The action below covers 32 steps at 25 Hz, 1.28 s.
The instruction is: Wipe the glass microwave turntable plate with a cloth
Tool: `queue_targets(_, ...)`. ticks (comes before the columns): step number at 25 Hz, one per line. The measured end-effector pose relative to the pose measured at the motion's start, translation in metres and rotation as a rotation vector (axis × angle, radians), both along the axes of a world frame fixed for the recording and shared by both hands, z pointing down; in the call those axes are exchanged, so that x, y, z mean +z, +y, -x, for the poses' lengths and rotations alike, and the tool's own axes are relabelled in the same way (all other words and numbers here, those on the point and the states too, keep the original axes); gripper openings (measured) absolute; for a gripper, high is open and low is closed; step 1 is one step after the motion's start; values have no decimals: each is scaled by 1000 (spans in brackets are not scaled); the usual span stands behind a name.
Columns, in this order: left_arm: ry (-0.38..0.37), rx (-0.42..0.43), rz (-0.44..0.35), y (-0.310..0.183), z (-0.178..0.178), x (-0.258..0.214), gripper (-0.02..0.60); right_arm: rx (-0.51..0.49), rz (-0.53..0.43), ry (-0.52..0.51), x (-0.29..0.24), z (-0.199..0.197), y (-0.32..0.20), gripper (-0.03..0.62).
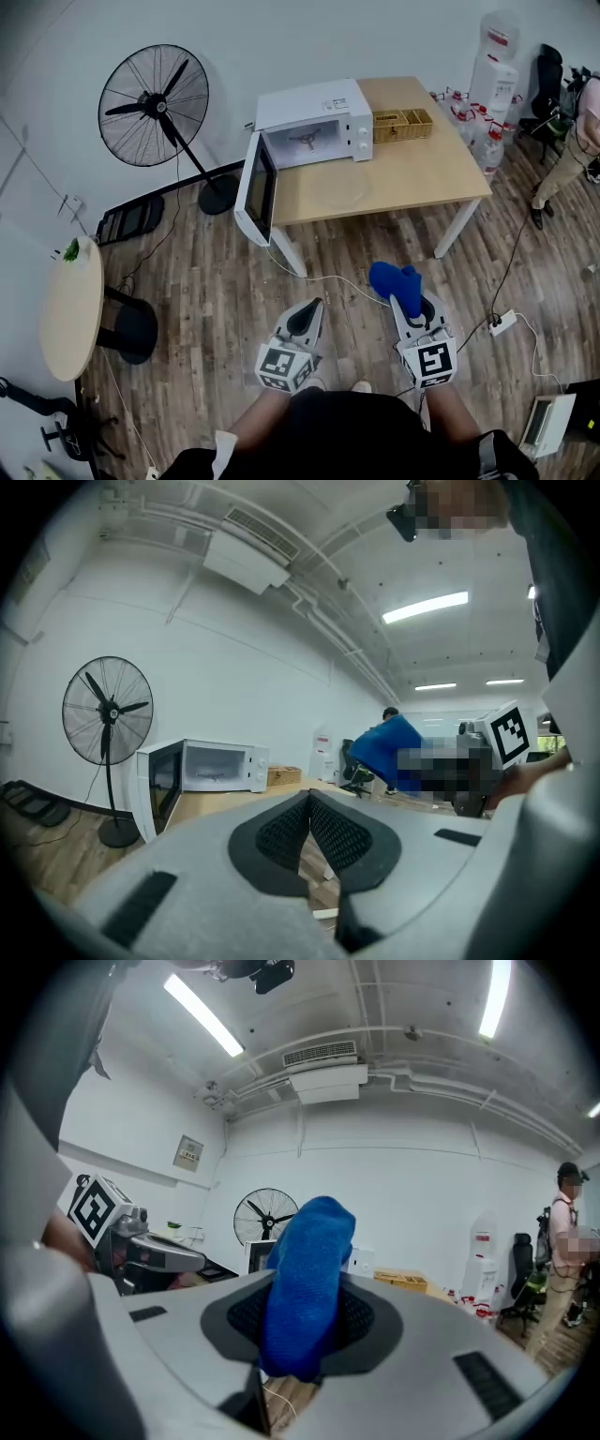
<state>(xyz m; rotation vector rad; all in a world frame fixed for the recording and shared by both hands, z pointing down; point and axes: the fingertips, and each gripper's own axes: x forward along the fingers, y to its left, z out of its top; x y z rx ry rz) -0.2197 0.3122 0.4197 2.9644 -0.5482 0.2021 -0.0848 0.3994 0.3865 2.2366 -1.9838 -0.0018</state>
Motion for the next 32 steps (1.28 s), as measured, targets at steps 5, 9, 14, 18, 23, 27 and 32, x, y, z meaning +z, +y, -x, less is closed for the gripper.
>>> queue_targets(5, 5, -61, -18, -15, -14, -8, 2, -41, -11, 39, -4, -19, -13, 106)
queue_targets(9, 18, -47, -8, -31, -38, -12, 2, -40, -13, 46, -7, -34, -28, 106)
queue_targets(14, 45, -22, 17, -62, -60, -13, 1, -7, -1, 41, -1, -54, -53, 106)
queue_targets(18, 45, -14, 29, -99, -73, -11, 2, 33, 22, 42, 3, -74, -80, 106)
queue_targets(23, 32, 11, 19, -143, -91, -8, 2, 41, 40, 49, 4, -89, -124, 106)
queue_targets(27, 46, 33, 41, -182, -103, -7, 2, 52, 45, 48, 5, -99, -166, 106)
queue_targets(32, 53, 61, 30, -224, -117, -12, 2, 52, 69, 64, 4, -110, -215, 106)
